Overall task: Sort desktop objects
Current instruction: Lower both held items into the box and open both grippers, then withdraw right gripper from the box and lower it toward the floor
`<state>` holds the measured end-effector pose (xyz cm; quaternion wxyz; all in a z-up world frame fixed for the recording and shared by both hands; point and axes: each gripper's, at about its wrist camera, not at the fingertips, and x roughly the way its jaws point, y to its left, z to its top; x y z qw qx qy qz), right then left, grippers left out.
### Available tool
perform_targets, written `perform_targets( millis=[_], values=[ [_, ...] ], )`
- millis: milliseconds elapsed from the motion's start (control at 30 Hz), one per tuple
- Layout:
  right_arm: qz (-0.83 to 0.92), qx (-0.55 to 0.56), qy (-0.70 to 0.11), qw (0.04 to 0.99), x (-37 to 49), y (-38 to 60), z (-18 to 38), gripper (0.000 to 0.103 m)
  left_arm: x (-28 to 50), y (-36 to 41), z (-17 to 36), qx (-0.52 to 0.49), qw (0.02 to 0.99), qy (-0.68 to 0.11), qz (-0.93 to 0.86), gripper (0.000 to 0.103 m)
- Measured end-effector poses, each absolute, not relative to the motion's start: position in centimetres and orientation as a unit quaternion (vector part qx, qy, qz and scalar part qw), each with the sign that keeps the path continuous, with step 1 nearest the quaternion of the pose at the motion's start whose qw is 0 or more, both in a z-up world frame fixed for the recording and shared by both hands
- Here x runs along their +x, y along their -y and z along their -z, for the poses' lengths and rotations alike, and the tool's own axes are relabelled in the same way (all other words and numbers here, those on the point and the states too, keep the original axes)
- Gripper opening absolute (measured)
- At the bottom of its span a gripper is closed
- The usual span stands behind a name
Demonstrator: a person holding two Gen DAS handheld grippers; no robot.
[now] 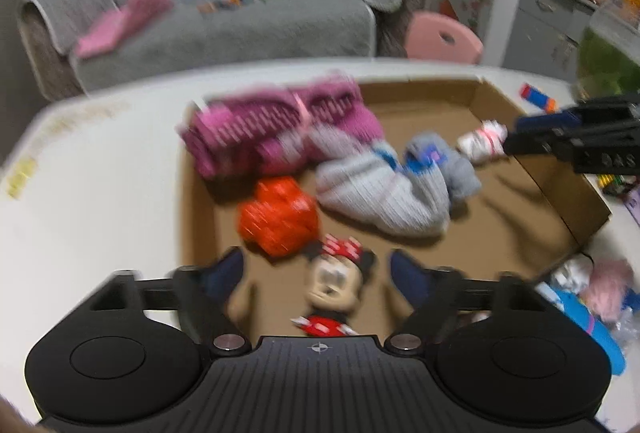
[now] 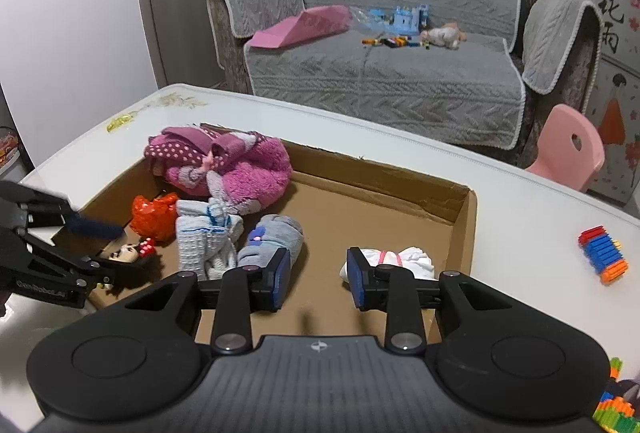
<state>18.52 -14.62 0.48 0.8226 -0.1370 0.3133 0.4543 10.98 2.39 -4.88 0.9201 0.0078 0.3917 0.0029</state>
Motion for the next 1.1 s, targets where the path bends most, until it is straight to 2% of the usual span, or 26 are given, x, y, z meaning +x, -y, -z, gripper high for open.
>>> perform_targets(
  millis=[67, 133, 267, 333, 400, 433, 500, 700, 933, 1100],
  values=[
    [-0.453, -0.135, -0.306, 0.826, 17.9, 15.1, -1.0, 0.037, 10.4, -2.6, 4.0, 0.003, 0.923, -0.385, 0.004, 0.086],
    [-0.451, -0.131, -0.296, 0.832, 17.2, 15.9, -1.7, 0.055, 9.7, -2.7, 3.1, -0.004, 0.925, -0.381, 0.003, 0.086],
    [-0.456, -0.127, -0.259, 0.842, 14.4, 18.4, -3.7, 0.068, 7.4, -2.6, 1.7, 0.000, 0.928, -0.372, 0.001, 0.087],
    [-0.461, -0.124, -0.245, 0.844, 13.0, 19.4, -4.7, 0.078, 5.9, -2.5, 1.1, 0.000, 0.929, -0.371, 0.004, 0.087],
    [-0.467, -0.125, -0.224, 0.846, 11.0, 20.9, -5.9, 0.082, 4.3, -2.2, 0.6, 0.000, 0.930, -0.368, 0.012, 0.088],
    [-0.473, -0.125, -0.212, 0.846, 10.0, 21.6, -6.4, 0.091, 3.4, -2.0, 0.4, -0.001, 0.931, -0.366, 0.015, 0.088],
    [-0.491, -0.121, -0.186, 0.843, 7.6, 23.1, -7.0, 0.102, 1.7, -1.5, 0.1, 0.003, 0.933, -0.360, 0.023, 0.089],
    [-0.554, -0.152, -0.143, 0.806, 0.4, 26.2, -6.4, 0.102, -2.2, 0.5, -0.3, 0.026, 0.939, -0.341, 0.038, 0.093],
    [-0.590, -0.136, -0.170, 0.778, -2.6, 27.4, -4.9, 0.102, -5.4, 2.0, 0.0, 0.024, 0.938, -0.342, 0.056, 0.093],
    [-0.615, -0.199, -0.172, 0.744, -7.4, 27.7, -2.5, 0.103, -7.5, 2.5, 0.4, 0.031, 0.938, -0.341, 0.052, 0.096]
  ],
)
